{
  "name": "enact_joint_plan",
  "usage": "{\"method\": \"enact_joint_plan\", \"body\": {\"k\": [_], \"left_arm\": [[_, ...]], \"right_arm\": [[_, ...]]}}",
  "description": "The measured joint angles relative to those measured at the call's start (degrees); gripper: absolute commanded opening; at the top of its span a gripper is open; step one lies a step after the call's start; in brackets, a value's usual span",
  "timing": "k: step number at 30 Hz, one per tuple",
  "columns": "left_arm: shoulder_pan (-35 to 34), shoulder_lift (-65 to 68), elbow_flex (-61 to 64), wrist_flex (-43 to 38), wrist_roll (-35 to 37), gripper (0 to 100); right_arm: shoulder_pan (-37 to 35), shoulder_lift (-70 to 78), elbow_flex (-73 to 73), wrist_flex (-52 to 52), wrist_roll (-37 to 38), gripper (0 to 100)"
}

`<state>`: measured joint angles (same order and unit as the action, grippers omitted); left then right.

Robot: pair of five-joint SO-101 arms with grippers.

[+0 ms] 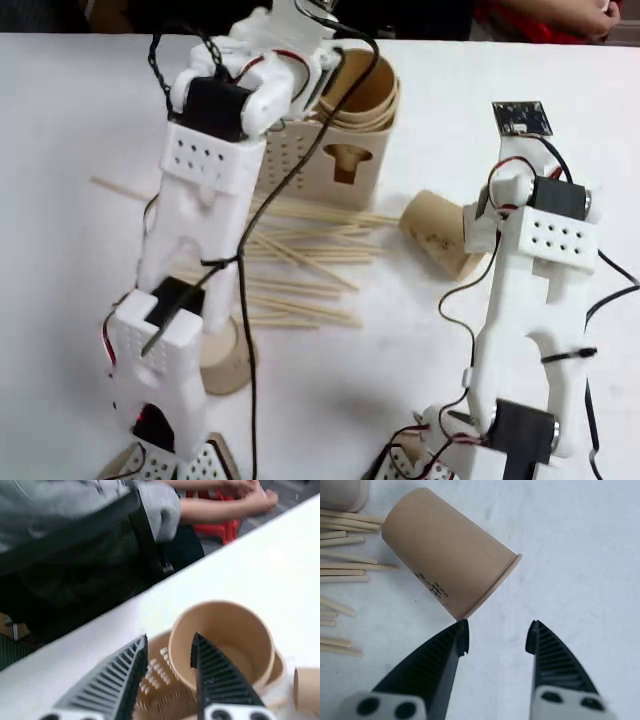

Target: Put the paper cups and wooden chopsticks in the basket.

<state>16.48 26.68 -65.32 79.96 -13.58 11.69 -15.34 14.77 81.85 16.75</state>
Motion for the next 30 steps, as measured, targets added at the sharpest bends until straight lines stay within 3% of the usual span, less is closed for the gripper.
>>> {"method": "enact_joint_plan", "body": {"k": [6,16,20,27,30], "left_arm": [[0.0,-2.6,-1.0,8.4,0.0,15],[-1.9,-11.3,-1.1,19.4,-3.7,15],[-4.8,-13.0,-1.1,21.6,-3.8,15],[-8.2,-14.7,-1.1,22.0,-3.8,15],[-8.3,-14.7,-1.1,22.3,-3.8,15]], "right_arm": [[-0.5,-0.4,0.0,1.0,-0.5,19.7],[-5.5,11.9,0.0,-5.0,-6.9,17.1],[-6.3,14.0,0.0,-7.3,-6.9,10.9],[-6.3,14.3,0.0,-8.7,-6.9,8.8],[-6.3,14.3,0.0,-8.7,-6.9,2.2]]}}
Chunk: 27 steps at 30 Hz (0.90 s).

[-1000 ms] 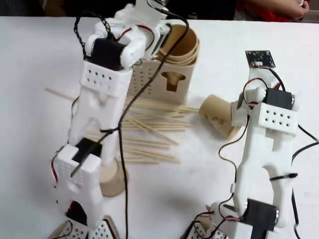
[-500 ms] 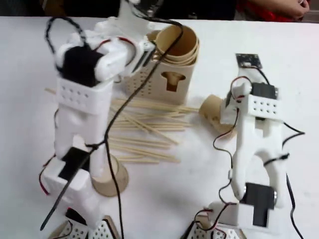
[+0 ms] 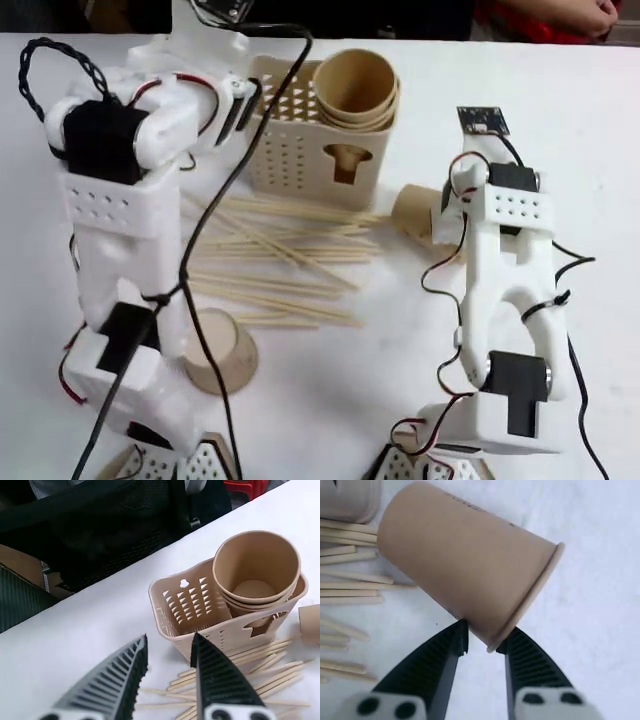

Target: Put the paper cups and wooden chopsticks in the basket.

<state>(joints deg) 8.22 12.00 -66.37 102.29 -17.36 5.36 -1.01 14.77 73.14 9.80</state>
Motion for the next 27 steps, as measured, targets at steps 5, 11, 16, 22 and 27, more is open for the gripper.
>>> {"method": "enact_joint_plan", "body": {"k": [5,11,16,22,27], "left_arm": [[0.0,-1.3,2.7,0.0,0.0,15],[0.0,-9.1,12.6,0.0,0.0,15],[0.0,-17.7,22.6,0.0,0.0,15],[0.0,-27.4,37.6,0.0,0.0,15],[0.0,-38.0,49.2,-2.0,0.0,15]], "right_arm": [[-0.3,0.0,0.0,-1.1,0.0,2.0],[-0.1,-1.1,0.0,-0.9,2.7,2.0],[0.0,-8.6,0.0,2.2,5.7,2.0],[-0.2,-17.9,0.0,5.4,10.6,2.0],[-0.1,-24.3,0.0,6.4,14.9,2.0]]}}
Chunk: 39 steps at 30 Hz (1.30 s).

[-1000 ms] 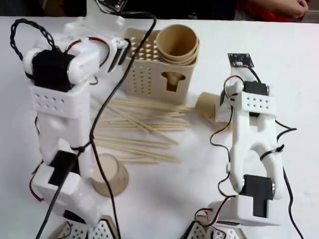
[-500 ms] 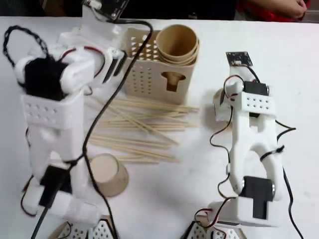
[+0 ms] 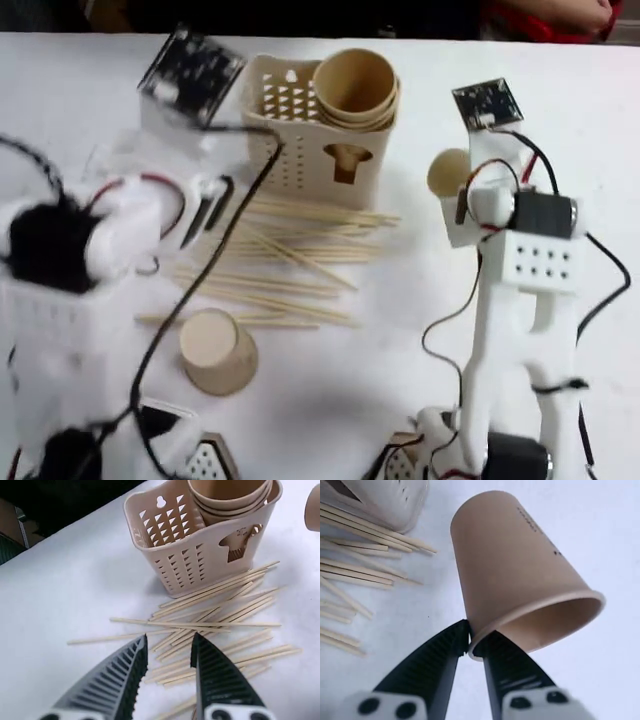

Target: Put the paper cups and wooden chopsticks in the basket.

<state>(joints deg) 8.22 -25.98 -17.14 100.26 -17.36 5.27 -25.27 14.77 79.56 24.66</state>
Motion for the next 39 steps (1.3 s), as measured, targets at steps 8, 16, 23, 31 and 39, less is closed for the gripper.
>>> {"method": "enact_joint_plan", "body": {"k": [8,16,23,31,39], "left_arm": [[-2.3,-20.1,24.9,-10.5,0.0,16],[-12.6,-35.8,49.7,-22.8,0.0,16],[-19.3,-45.5,65.0,-29.5,0.0,15],[-24.1,-56.6,80.1,-36.6,5.5,16],[-26.5,-67.0,88.5,-38.0,11.9,16]], "right_arm": [[0.0,-5.8,-5.2,3.0,4.7,2.0],[-4.8,-6.0,-20.7,8.0,6.6,2.0],[-12.4,-0.4,-31.2,8.2,6.6,2.0],[-17.8,14.2,-47.6,8.2,6.6,2.1],[-20.8,27.6,-58.6,10.7,8.1,2.2]]}}
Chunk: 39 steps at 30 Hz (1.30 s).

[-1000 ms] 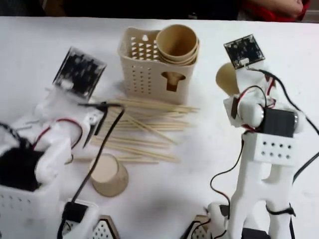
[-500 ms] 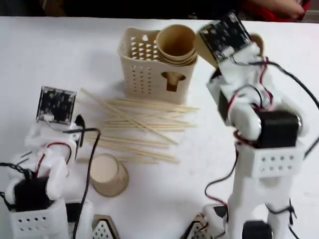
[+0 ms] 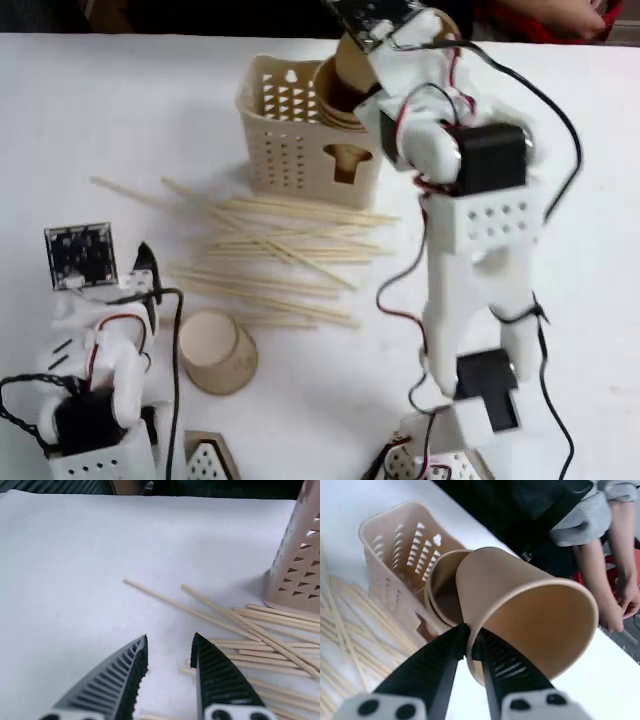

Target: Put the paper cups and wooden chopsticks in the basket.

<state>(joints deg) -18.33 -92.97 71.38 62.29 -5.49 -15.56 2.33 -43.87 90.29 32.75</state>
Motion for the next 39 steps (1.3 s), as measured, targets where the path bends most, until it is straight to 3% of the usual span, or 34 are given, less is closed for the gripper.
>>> {"method": "enact_joint_plan", "body": {"k": [8,14,18,39], "left_arm": [[-1.2,-9.6,4.5,0.2,0.3,16],[-1.5,-11.3,4.7,0.8,0.3,16],[-1.5,-11.3,4.7,1.2,0.3,16],[-4.9,-11.3,5.4,1.2,0.3,16]], "right_arm": [[-0.1,7.0,-8.3,6.1,1.7,2.6],[0.1,7.4,-12.7,6.7,1.7,14.6],[0.0,7.4,-13.8,6.6,1.7,16.3],[-5.5,15.3,-13.8,-5.8,1.4,16.3]]}}
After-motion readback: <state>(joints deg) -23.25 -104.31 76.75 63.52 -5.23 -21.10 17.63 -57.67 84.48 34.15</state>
